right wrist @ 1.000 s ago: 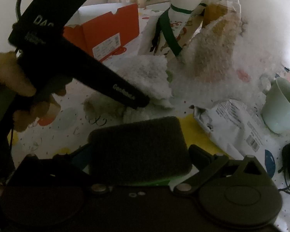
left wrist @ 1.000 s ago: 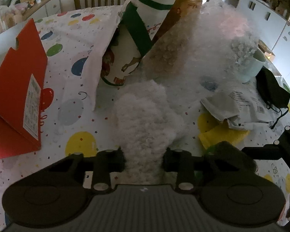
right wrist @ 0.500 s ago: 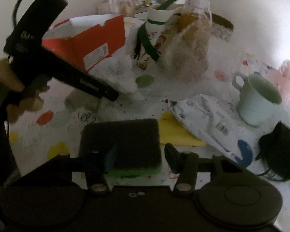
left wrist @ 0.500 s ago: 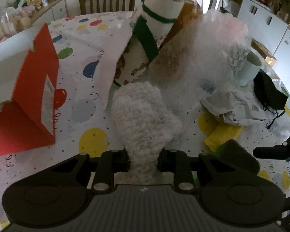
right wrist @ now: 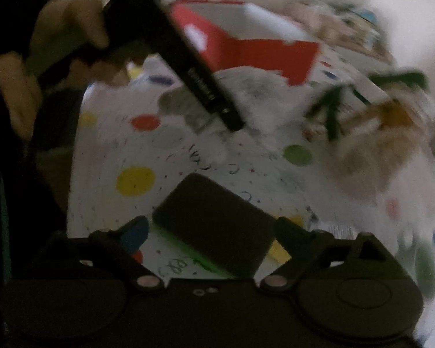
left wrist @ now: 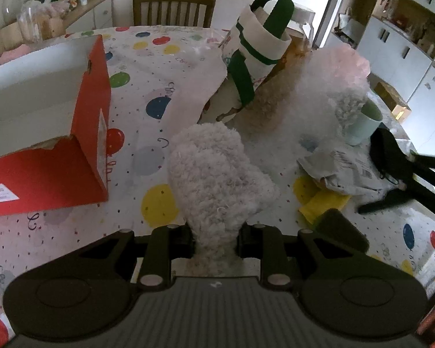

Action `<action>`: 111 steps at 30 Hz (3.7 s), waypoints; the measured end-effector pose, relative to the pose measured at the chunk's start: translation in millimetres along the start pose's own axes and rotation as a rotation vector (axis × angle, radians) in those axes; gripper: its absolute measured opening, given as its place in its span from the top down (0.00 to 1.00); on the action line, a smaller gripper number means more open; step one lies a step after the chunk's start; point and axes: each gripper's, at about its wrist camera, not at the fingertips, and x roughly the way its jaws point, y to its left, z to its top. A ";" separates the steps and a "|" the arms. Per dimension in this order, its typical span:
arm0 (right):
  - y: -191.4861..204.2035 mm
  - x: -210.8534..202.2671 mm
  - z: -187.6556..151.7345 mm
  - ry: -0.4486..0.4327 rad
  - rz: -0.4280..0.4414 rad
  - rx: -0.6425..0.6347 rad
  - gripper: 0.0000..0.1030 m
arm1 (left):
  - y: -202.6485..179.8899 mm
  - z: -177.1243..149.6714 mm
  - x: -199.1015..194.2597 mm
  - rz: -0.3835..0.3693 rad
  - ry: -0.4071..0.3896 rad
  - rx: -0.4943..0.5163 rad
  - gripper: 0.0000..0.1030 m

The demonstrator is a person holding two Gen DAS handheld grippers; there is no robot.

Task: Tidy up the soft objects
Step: 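Carry the towel with the left tool while the right tool carries the sponge toward the white box, then lower the towel into the box with the left tool while the right tool releases the sponge inside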

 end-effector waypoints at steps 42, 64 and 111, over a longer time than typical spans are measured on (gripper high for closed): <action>-20.0 7.1 45.0 -0.058 -0.111 0.121 0.21 | 37.2 -8.0 -72.3 0.047 -0.092 -0.042 0.77; -57.1 7.0 188.2 -0.203 -0.194 0.538 0.21 | 163.7 57.8 -118.2 0.080 -0.194 -0.037 0.77; -60.4 228.3 316.8 0.196 -0.267 0.389 0.20 | 295.9 117.0 56.0 0.139 0.278 0.194 0.77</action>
